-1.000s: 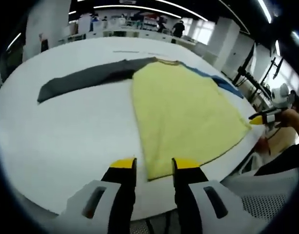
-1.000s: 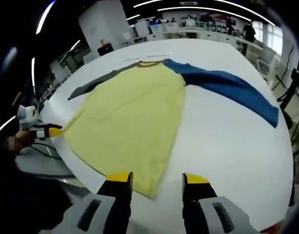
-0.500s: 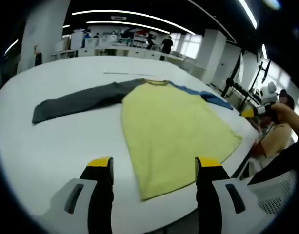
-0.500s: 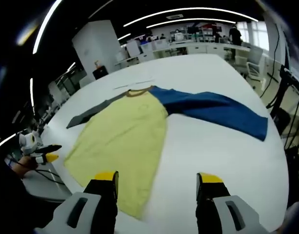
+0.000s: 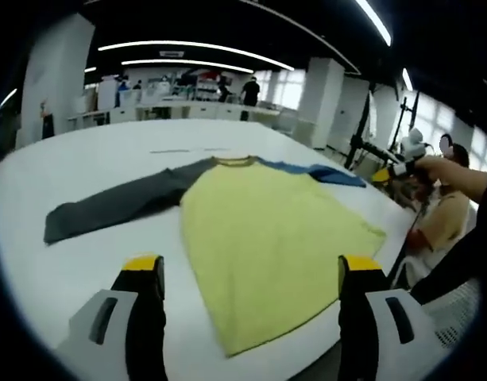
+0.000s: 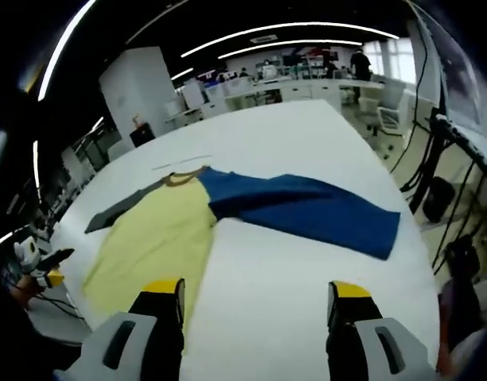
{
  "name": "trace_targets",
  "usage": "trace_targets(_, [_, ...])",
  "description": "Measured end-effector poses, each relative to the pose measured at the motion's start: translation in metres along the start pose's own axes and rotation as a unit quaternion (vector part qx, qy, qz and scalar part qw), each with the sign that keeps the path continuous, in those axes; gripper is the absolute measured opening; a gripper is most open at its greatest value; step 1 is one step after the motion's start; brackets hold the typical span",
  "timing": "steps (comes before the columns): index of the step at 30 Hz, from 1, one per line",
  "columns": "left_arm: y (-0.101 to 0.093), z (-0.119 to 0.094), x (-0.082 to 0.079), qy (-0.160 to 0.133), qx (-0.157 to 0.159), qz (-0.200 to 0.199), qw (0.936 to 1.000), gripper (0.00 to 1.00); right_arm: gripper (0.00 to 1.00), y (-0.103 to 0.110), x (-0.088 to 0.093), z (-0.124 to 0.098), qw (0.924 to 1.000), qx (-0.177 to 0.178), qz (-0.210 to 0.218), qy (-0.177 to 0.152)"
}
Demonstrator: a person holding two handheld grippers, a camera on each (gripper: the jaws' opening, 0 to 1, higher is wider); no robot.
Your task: Fold the garment on the visible template until the final outline fits inside the template.
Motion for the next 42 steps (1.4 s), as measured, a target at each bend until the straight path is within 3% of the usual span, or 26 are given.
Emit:
trace_targets(7, [-0.008, 0.004, -0.015, -0.017, 0.009, 0.014, 0.9997, 0.98, 0.67, -0.028, -0.006, 0.009, 0.9993, 0.036, -0.002, -0.004])
trace_targets(15, [-0.015, 0.008, -0.023, -0.019, 0.016, 0.036, 0.9991, 0.99, 0.51, -0.061, -0.003, 0.023, 0.9959, 0.091, -0.005, 0.004])
trace_targets(23, [-0.017, 0.008, -0.031, -0.030, 0.018, 0.039, 0.9986, 0.99, 0.37, -0.089, -0.003, 0.035, 0.9928, 0.119, 0.015, -0.002])
trace_targets(33, [-0.019, 0.008, -0.036, -0.033, 0.013, 0.042, 0.9985, 0.96, 0.21, -0.106, 0.006, 0.045, 0.9873, 0.156, 0.027, 0.008])
trace_targets(42, [-0.017, 0.006, -0.034, -0.023, 0.008, 0.046, 0.9986, 0.96, 0.11, -0.101, 0.006, 0.042, 0.9859, 0.164, 0.034, 0.008])
Point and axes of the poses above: the point that each gripper's makers call its tool centre point, and the gripper's own axes: z roughly forward along the fingers, y roughly to its left, x roughly out of its underside, the point moved 5 cm from there along -z, roughly backward along the fingers, and after that the axes turned 4 degrees about x, right-handed, at the moved point
